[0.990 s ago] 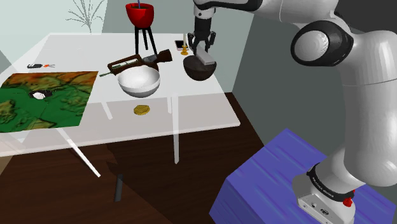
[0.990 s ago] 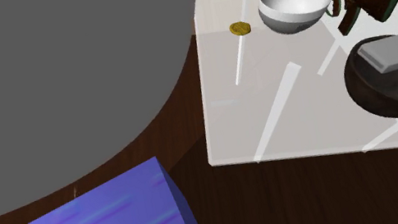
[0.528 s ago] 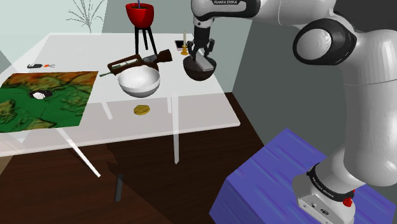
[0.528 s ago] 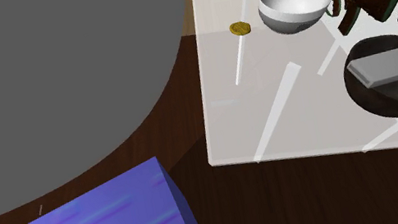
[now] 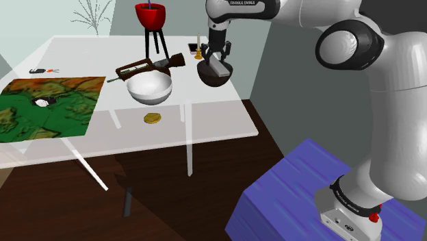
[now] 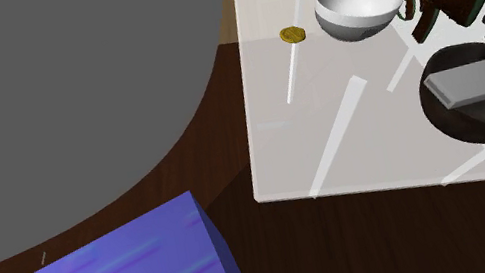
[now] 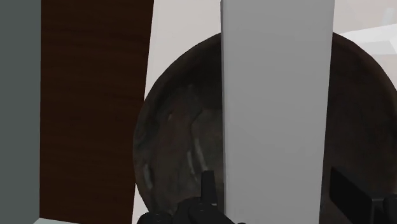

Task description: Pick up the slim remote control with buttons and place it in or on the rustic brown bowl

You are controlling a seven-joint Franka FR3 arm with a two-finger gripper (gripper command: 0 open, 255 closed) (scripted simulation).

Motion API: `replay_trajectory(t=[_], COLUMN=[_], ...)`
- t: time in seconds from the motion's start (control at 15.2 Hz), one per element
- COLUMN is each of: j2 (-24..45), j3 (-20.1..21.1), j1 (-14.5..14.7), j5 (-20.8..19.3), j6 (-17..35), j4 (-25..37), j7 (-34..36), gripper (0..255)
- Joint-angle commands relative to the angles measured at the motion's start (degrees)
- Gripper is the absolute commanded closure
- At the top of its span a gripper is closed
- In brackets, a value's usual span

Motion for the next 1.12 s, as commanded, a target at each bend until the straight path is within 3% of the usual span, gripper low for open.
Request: replay_trajectory(t=[0.0, 0.26, 0.53, 1.06], j2=[0.0, 0.0, 1.8, 1.8], j3=[0.0, 0.0, 0.0, -0.1], j1=[0.0, 0.0, 0.7, 0.7], j5=[0.0, 0.0, -0.1, -0.1], j6=[0.0, 0.1, -8.5, -8.5], j4=[-0.1, -0.2, 10.3, 10.3], j7=[0.0, 0.0, -0.3, -0.3], gripper=[0, 0, 0, 0])
